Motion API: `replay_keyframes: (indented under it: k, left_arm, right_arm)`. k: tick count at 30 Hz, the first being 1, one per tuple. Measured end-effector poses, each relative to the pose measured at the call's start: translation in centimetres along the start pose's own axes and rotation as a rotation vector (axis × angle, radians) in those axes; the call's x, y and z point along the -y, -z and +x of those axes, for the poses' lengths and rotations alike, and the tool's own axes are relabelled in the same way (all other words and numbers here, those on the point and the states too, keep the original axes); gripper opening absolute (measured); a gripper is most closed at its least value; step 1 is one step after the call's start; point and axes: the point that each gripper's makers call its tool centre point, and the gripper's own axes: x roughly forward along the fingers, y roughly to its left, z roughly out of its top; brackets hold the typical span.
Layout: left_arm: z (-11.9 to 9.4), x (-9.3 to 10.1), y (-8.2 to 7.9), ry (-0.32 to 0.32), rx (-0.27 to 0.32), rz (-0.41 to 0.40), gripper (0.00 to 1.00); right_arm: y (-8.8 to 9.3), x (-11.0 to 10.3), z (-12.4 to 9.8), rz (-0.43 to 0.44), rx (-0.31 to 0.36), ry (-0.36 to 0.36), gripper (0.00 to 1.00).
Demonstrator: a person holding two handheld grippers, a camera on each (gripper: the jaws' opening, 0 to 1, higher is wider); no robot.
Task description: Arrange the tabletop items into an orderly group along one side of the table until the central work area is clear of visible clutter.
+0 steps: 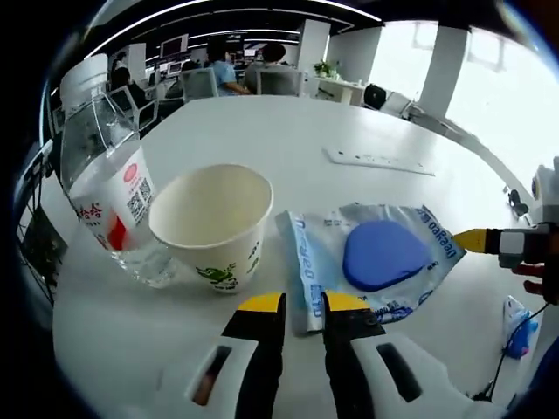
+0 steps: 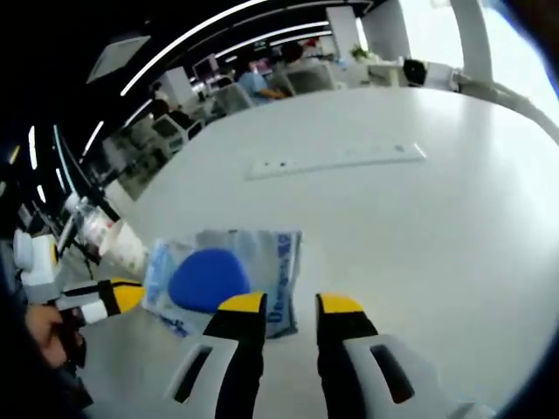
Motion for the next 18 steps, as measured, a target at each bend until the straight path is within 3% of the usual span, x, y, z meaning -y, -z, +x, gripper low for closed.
replay_keyframes:
  k: [11, 18]
  left_arm:
    - [0.9, 0.2, -0.1, 0.006, -0.012, 0.001, 0.14]
    - [1.4, 0.2, 0.0, -0.002, -0.019, -0.002, 0.13]
  right_arm:
    - [0.6, -0.3, 1.4, -0.009, -0.040, -0.004, 0.15]
    - [0.7, -0.2, 1.6, 0.001, -0.045, 0.002, 0.06]
